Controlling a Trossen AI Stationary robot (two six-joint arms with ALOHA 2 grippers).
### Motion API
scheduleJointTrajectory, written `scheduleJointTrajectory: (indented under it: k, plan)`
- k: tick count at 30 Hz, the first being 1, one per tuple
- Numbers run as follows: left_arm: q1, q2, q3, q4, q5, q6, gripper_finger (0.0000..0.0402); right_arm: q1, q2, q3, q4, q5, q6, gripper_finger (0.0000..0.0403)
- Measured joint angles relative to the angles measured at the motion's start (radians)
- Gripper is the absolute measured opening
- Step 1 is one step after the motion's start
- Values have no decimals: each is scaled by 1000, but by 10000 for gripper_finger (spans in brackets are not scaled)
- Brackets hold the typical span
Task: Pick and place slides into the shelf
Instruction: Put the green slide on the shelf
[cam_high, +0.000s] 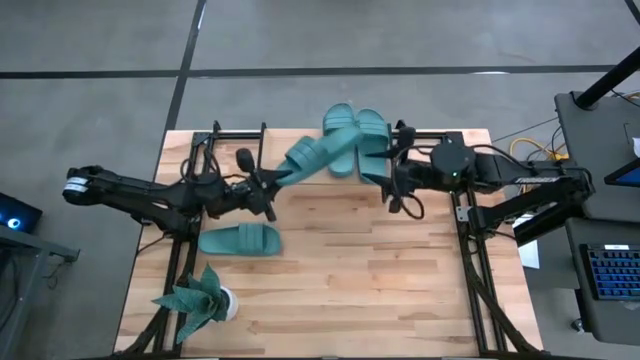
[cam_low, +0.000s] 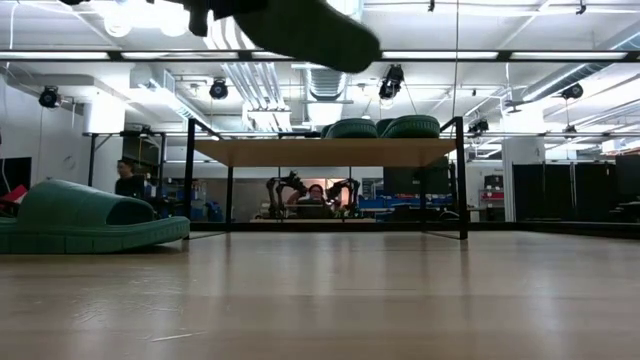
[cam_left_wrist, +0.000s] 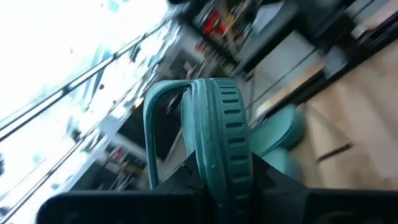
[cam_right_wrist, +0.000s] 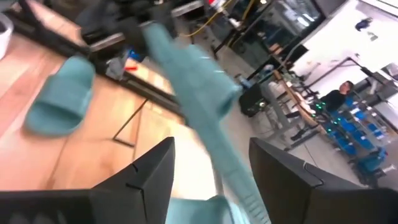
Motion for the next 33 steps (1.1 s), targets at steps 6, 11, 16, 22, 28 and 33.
scheduleJointTrajectory:
  k: [6, 11, 16, 22, 28, 33]
  plan:
    - [-1, 7, -1, 8, -64, 31, 17, 39, 18, -35, -11, 0, -72, 174]
    - [-3, 29, -1, 1, -70, 31, 17, 45, 89, -46, 15, 22, -226, 173]
    - [-3, 35, -1, 1, -75, 32, 17, 44, 179, -43, 137, 178, -351, 189]
    - [-3, 35, -2, 2, -103, 33, 17, 44, 258, -5, 193, 187, -426, 205]
    - [-9, 36, -13, 1, -102, 33, 17, 22, 298, 46, 188, 316, -456, 212]
    - [-17, 35, -14, 4, -96, 33, 17, -20, 297, 61, 177, 290, -442, 212]
